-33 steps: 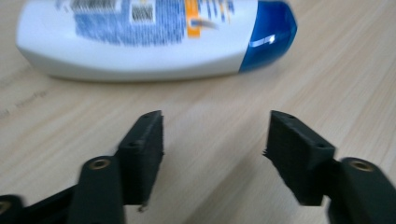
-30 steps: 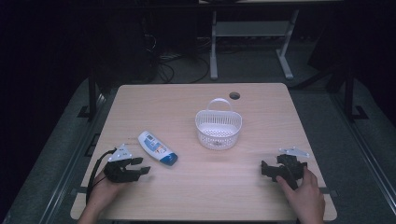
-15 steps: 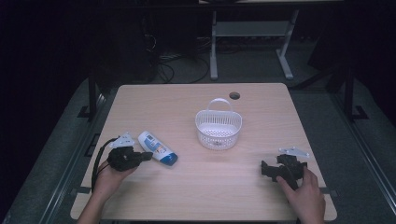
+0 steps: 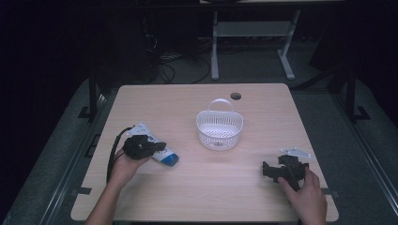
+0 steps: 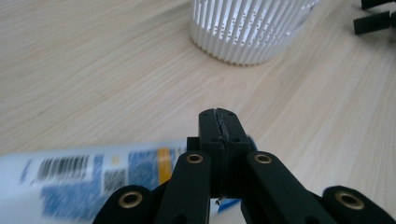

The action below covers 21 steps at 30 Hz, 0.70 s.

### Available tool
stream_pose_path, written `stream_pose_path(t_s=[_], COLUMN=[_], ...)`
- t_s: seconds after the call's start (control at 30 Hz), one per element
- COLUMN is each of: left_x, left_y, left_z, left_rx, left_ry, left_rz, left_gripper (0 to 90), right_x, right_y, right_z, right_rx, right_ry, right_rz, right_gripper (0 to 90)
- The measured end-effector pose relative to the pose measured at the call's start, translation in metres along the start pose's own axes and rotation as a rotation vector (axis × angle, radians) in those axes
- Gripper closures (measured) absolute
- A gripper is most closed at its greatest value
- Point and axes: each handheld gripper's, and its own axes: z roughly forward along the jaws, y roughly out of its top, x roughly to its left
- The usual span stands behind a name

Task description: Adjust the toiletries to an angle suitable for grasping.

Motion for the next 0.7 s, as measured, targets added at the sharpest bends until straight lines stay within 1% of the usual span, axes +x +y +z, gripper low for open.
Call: stream_pose_path(t_s=[0.03,0.07,0.13,0.2,0.3,0.33,0.37,0.47,0.53,0.67,0.7], left_x=[0.000,0.000,0.000,0.000,0.001,0.002,0.002,0.004,0.004,0.005,0.006], left_y=[0.000,0.003,0.006,0.008,0.009,0.008,0.008,0.007,0.006,0.004,0.003], left_z=[0.000,0.005,0.014,0.021,0.029,0.033,0.033,0.037,0.038,0.039,0.039], left_rx=[0.000,0.004,0.006,0.022,0.038,0.043,0.043,0.082,0.097,0.124,0.135], left_ry=[0.000,0.003,-0.005,-0.001,-0.001,0.000,0.000,0.015,0.018,0.017,0.019], left_rz=[0.000,0.003,0.001,0.005,0.011,-0.005,-0.005,-0.007,-0.007,-0.020,-0.015], left_gripper=[90.0,89.9,90.0,90.0,90.0,90.0,90.0,90.0,90.0,90.0,90.0], right_x=[0.000,0.000,0.000,0.000,0.000,0.000,0.000,0.000,0.000,0.000,0.000], right_y=[0.000,0.000,0.000,0.000,0.000,0.000,0.000,0.000,0.000,0.000,0.000], right_z=[0.000,0.000,0.000,0.000,0.000,0.000,0.000,0.000,0.000,0.000,0.000], right_rx=[0.000,0.000,0.000,0.000,0.000,0.000,0.000,0.000,0.000,0.000,0.000], right_ry=[0.000,0.000,0.000,0.000,0.000,0.000,0.000,0.001,0.002,0.002,0.002], right_rz=[0.000,0.000,0.000,0.000,0.000,0.000,0.000,-0.001,-0.001,-0.001,-0.001], right_gripper=[0.0,0.0,0.0,0.0,0.0,0.0,0.0,0.0,0.0,0.0,0.0])
